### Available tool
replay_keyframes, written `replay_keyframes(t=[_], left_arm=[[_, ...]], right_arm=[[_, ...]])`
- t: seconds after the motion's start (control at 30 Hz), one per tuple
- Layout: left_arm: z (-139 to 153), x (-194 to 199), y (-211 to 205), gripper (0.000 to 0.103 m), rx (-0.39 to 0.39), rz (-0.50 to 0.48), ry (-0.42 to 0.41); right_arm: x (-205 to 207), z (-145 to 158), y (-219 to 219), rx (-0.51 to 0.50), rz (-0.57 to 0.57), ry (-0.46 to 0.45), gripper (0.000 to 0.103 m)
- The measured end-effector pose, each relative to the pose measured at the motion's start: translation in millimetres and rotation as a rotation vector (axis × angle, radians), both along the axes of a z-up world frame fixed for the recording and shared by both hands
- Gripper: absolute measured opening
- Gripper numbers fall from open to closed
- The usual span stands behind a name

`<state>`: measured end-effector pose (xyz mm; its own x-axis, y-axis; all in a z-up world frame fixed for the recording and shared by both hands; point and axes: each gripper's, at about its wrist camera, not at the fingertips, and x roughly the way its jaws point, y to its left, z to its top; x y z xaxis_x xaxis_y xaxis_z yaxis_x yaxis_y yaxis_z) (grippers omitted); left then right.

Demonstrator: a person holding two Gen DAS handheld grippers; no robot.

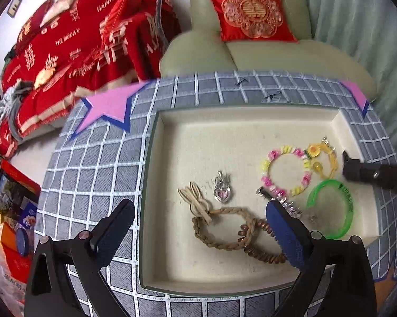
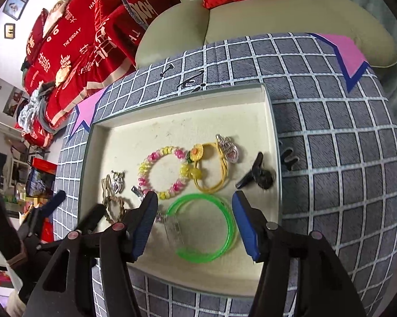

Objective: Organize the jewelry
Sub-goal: 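Open both tools to release the items in the tray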

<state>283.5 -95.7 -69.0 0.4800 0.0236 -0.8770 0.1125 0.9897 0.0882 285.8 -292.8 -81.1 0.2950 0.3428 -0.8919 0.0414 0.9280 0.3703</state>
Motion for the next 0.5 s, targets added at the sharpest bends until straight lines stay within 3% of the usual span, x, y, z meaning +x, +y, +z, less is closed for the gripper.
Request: replay_keyframes(t=[0.13, 0.27, 0.5], left_arm=[[1.6, -3.0, -1.9, 0.103, -0.002, -0.008, 0.026], [2.3, -9.7, -0.6, 0.103, 0.002, -0.007, 0.043], [3.4, -28.2, 8.9, 0.103, -0.019, 0.011, 0.072]], right_arm=[[-7.6, -0.4, 0.2, -0.013, -0.007, 0.012, 0.067], [-15.4, -0.7, 3.2, -0.017, 0.002, 0.02, 0.081], [-34.0, 0.7, 11.0, -0.02, 0.025, 0.036, 0.083]])
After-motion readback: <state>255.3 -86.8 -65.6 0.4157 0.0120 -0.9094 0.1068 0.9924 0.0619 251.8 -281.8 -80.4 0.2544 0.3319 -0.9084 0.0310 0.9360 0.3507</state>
